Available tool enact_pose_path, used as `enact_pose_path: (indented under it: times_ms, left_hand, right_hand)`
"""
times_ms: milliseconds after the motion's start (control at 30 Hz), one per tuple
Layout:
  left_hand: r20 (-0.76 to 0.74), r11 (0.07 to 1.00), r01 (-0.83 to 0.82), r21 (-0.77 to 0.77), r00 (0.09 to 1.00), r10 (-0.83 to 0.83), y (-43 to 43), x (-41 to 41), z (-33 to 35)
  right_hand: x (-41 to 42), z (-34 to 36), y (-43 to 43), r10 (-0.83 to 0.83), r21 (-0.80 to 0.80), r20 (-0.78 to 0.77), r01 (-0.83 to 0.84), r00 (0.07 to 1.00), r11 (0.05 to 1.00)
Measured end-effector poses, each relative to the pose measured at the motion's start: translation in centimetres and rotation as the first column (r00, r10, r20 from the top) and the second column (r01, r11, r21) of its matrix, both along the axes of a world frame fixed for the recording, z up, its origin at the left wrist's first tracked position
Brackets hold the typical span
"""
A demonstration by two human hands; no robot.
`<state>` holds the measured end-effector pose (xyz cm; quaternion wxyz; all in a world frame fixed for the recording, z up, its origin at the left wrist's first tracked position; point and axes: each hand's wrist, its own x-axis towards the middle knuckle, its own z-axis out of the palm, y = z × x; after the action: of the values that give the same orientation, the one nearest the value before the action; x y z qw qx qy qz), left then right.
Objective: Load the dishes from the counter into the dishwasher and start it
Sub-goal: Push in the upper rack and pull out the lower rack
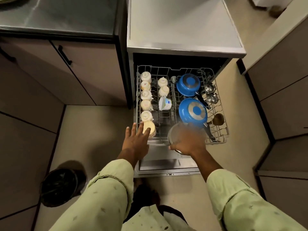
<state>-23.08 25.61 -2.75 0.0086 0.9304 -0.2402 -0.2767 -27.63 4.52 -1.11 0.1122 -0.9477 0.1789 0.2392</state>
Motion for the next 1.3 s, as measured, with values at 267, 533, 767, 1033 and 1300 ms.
enact_pose_path:
  times_ms: [267,533,767,1033,1300]
  left_hand:
    - [-0.063,0.998,0.014,0.053,0.998,-0.011,0.2,4.7,-5.3]
    - [-0.055,0.976,0.165,0.140,0.986,-0.159,0.2,8.0,-11.9]
    - [0.099,0.974,0.218,-0.052,0.972,-0.212,0.6,7.4,-14.6]
    - [0.256,0.969,0.218,-0.116,0.949,-0.183,0.9,6.7,-16.2]
    - [0.266,0.974,0.203,-0.105,0.949,-0.169,0.9,6.5,-16.7]
  right_hand:
    - [4.8,-4.8,-1.2,-0.018,-0.017,-0.022,0.018,1.000,1.000]
    - [9.8,-13.7,-2.5,0.041,0.001,-0.031,-0.041,0.999,0.999]
    - [12.7,-18.1,-2.8,0.113,-0.010,-0.016,-0.114,0.993,0.993]
    - [14.9,-20.9,-1.6,0.180,-0.007,0.026,-0.180,0.983,0.984]
    - [15.0,-22.6,-1.6,0.177,-0.002,0.010,-0.177,0.984,0.984]
